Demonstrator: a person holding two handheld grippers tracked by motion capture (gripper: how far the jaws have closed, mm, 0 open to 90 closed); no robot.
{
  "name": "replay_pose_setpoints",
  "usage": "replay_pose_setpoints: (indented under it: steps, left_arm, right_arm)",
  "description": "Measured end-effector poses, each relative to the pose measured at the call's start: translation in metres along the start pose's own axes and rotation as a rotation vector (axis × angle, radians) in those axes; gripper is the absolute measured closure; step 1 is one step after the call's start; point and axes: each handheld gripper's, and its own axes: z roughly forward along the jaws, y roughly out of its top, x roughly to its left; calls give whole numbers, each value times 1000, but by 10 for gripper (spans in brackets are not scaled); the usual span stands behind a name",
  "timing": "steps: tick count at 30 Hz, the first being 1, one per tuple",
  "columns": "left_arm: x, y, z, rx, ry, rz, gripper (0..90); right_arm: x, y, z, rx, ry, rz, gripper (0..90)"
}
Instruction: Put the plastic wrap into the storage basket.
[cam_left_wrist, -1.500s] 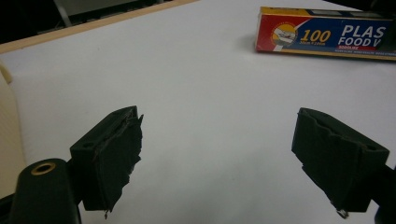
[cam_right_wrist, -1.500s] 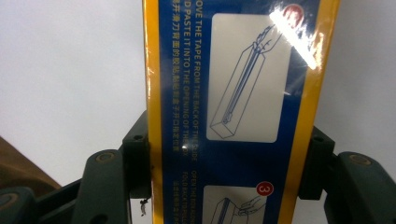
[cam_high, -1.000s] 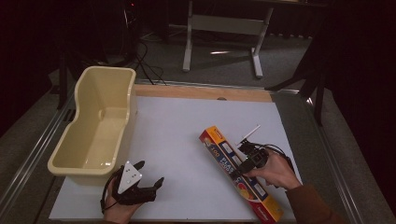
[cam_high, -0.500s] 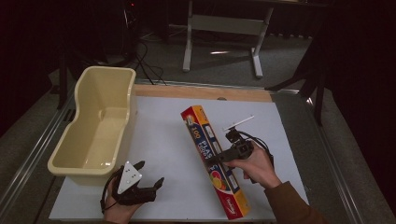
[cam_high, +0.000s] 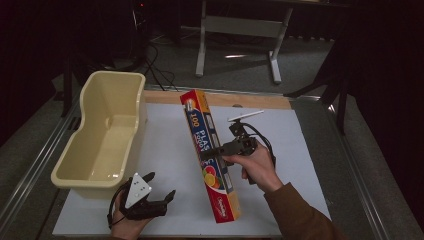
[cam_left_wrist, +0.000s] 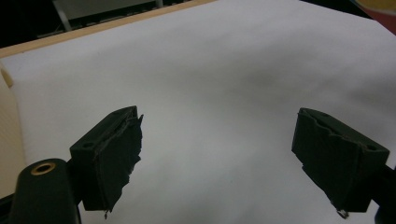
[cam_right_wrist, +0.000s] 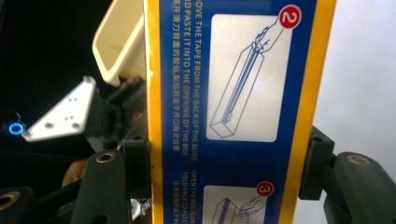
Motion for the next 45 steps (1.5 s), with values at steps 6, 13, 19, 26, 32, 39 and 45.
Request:
replay_pose_setpoints:
  steps: [6, 13, 19, 26, 32, 39, 45]
  left_arm:
    - [0, 0, 0, -2, 0, 0, 156]
    - [0, 0, 0, -3, -2, 0, 156]
    - [0, 0, 0, -3, -2, 1, 156]
    - [0, 0, 0, -4, -3, 0, 156]
    - [-1, 0, 0, -2, -6, 3, 156]
    - [-1, 0, 1, -5, -13, 3, 156]
    - [-1, 0, 2, -5, -13, 2, 156]
  right_arm:
    - [2, 20, 2, -53, 40, 47, 391]
    - [1, 35, 5, -88, 67, 84, 391]
    - [-1, 45, 6, -101, 79, 114, 391]
    - [-6, 59, 7, -132, 91, 163, 391]
    - [-6, 70, 10, -141, 100, 184, 391]
    - [0, 86, 22, -154, 132, 199, 391]
    - [7, 100, 33, -177, 164, 216, 391]
